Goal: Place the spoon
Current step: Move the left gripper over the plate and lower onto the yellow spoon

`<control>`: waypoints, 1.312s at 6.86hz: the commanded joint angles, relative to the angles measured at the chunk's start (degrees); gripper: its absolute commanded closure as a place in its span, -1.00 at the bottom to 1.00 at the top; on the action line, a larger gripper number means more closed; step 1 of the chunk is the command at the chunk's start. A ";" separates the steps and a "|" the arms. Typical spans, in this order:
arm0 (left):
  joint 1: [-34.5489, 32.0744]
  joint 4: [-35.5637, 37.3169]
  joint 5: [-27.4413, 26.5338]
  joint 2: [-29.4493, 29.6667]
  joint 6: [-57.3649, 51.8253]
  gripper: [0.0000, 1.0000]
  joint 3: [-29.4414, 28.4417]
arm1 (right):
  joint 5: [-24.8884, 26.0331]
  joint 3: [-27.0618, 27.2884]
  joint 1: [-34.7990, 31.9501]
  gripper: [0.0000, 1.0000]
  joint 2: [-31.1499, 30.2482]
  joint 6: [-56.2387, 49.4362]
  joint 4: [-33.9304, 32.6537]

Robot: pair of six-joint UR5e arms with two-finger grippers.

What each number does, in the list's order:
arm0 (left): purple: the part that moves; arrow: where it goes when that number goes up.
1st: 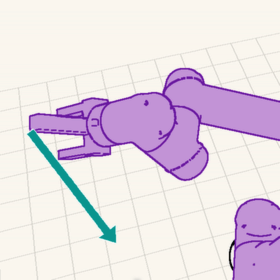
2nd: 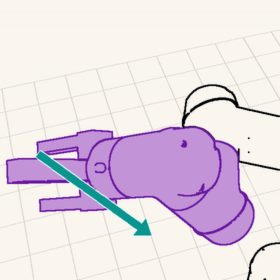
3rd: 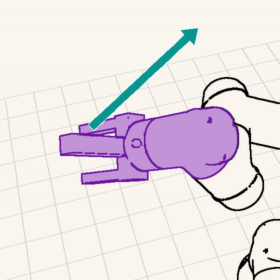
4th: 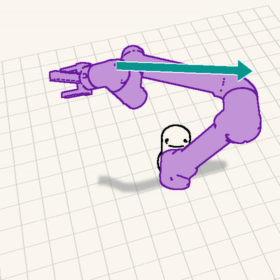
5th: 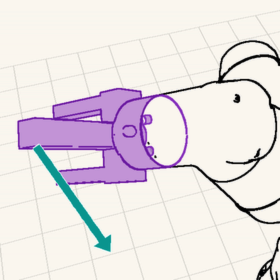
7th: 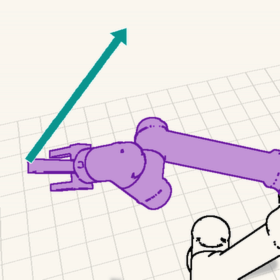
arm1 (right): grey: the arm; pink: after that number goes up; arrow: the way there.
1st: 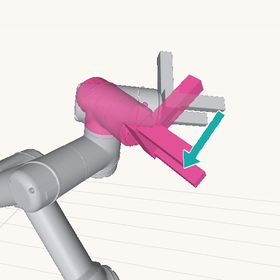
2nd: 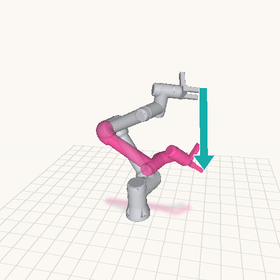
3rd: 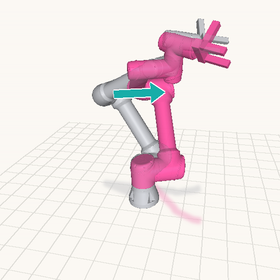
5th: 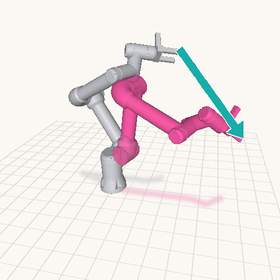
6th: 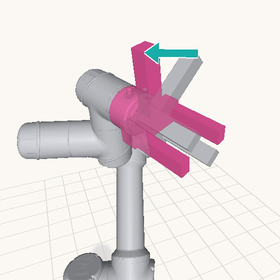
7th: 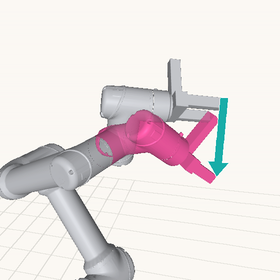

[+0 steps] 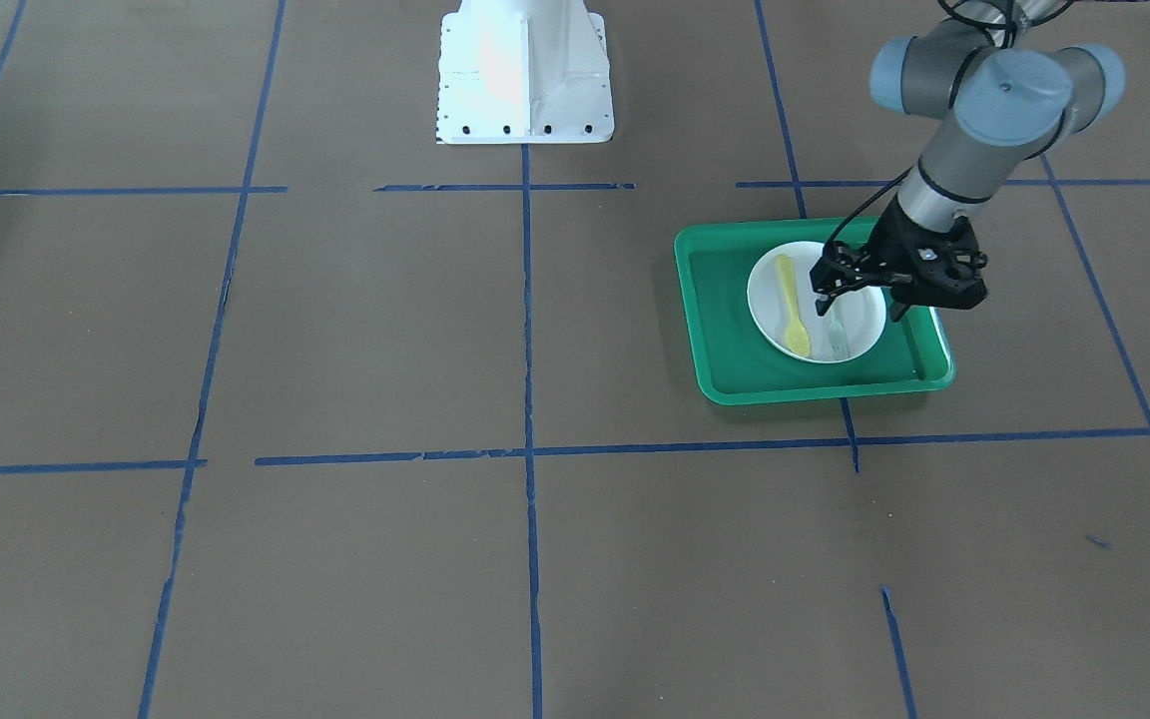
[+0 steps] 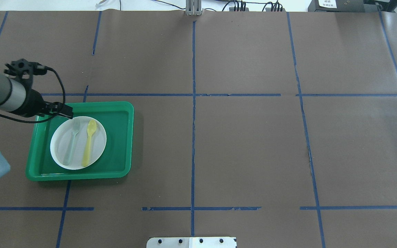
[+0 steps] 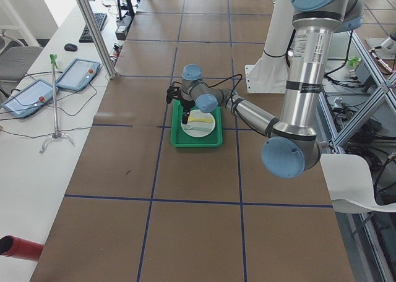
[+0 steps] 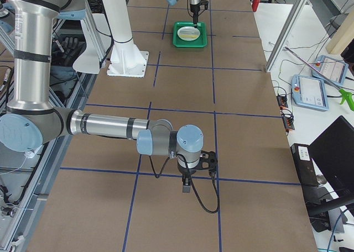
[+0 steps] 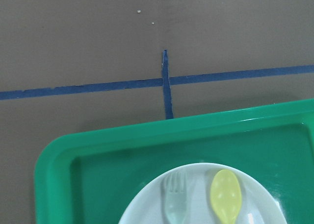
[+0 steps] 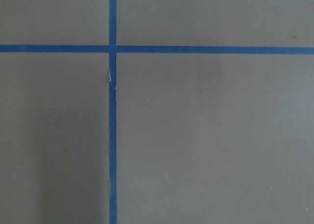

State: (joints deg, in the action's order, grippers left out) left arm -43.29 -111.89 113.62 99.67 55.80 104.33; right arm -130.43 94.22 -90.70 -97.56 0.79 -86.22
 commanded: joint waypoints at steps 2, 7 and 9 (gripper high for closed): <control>4.87 0.26 -2.09 1.40 4.22 -0.20 -1.85 | 0.00 0.00 0.00 -1.00 0.00 0.00 0.00; 5.49 0.35 0.55 1.49 4.23 -0.07 -3.61 | 0.00 0.00 0.00 -1.00 0.00 0.00 0.08; 5.58 0.35 0.55 1.49 4.23 0.03 -3.78 | 0.00 0.00 0.00 -1.00 0.00 0.00 0.00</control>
State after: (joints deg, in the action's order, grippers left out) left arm -37.79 -111.53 114.15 101.16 60.03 100.67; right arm -130.43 94.22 -90.70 -97.56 0.78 -86.20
